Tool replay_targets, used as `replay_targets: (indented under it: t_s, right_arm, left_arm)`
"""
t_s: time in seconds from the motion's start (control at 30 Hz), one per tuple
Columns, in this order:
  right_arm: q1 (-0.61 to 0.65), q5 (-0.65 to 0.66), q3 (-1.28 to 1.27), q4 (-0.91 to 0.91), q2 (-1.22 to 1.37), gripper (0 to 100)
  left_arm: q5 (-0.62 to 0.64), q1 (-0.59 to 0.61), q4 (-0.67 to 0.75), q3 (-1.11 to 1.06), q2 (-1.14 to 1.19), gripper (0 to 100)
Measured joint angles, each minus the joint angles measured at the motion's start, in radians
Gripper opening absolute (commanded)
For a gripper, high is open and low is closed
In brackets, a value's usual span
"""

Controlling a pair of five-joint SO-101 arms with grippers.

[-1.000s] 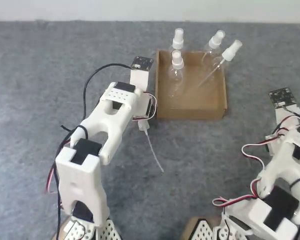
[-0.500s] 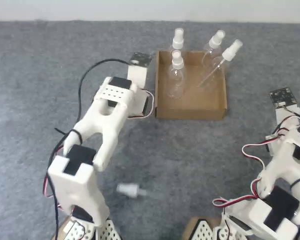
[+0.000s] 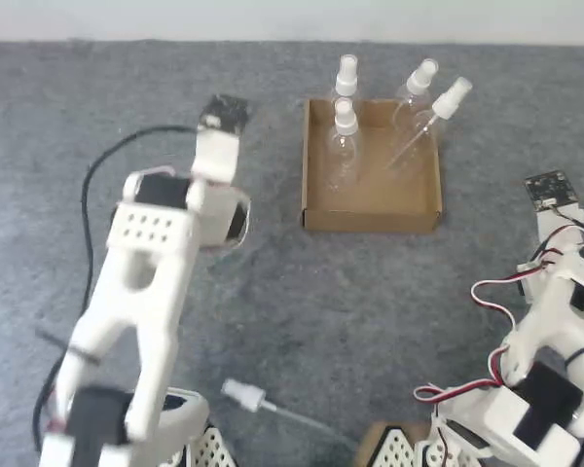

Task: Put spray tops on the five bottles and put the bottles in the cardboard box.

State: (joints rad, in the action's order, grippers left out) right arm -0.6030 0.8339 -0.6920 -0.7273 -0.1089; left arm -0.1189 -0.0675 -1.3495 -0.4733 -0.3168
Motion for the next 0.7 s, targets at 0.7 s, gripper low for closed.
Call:
replay_targets:
  t_s: [0.7]
  right_arm:
    - [0.0, 0.0, 0.0, 0.0, 0.0, 0.6]
  left_arm:
    - [-0.827, -0.169, -0.201, -0.557, -0.652, 17]
